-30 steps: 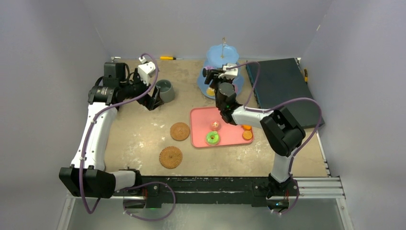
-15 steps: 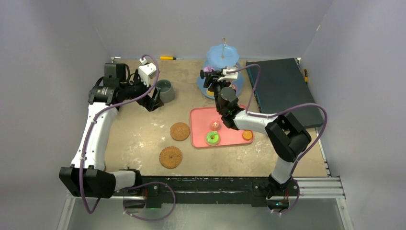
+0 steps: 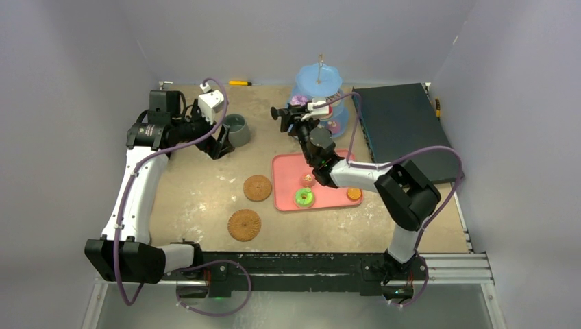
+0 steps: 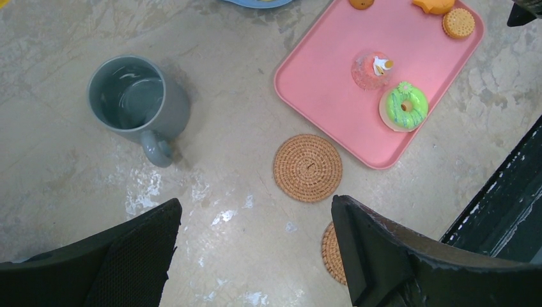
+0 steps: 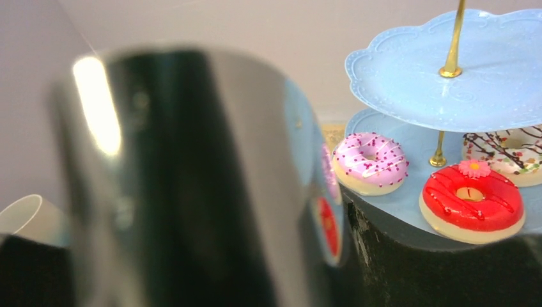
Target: Serve the afternoon tea
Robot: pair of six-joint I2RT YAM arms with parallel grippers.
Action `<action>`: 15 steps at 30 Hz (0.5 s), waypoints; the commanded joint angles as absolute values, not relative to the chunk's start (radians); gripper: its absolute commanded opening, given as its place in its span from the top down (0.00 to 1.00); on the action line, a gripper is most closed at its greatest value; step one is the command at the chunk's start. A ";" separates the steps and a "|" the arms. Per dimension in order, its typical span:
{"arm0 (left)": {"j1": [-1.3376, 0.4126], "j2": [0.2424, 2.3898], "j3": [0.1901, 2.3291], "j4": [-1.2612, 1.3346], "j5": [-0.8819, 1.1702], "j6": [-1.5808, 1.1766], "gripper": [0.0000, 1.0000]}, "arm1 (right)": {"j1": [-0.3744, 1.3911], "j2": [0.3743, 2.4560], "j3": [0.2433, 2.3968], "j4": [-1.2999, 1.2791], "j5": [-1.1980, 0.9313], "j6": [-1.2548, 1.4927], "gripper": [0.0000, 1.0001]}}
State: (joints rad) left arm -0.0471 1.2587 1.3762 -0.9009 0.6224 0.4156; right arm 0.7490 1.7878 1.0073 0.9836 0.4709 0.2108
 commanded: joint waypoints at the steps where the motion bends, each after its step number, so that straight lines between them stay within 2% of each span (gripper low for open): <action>1: -0.043 1.245 1.376 -0.901 0.624 0.442 0.13 | 0.741 1.821 1.072 1.006 0.454 0.201 0.36; 15: -0.043 1.271 1.388 -0.897 0.637 0.439 0.13 | 0.677 1.834 1.102 1.006 0.439 0.182 0.36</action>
State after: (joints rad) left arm -0.0471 1.2610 1.3762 -0.9066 0.6212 0.4301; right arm 0.6861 1.8637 1.0615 0.9646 0.4526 0.1978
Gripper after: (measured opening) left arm 0.870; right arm 0.642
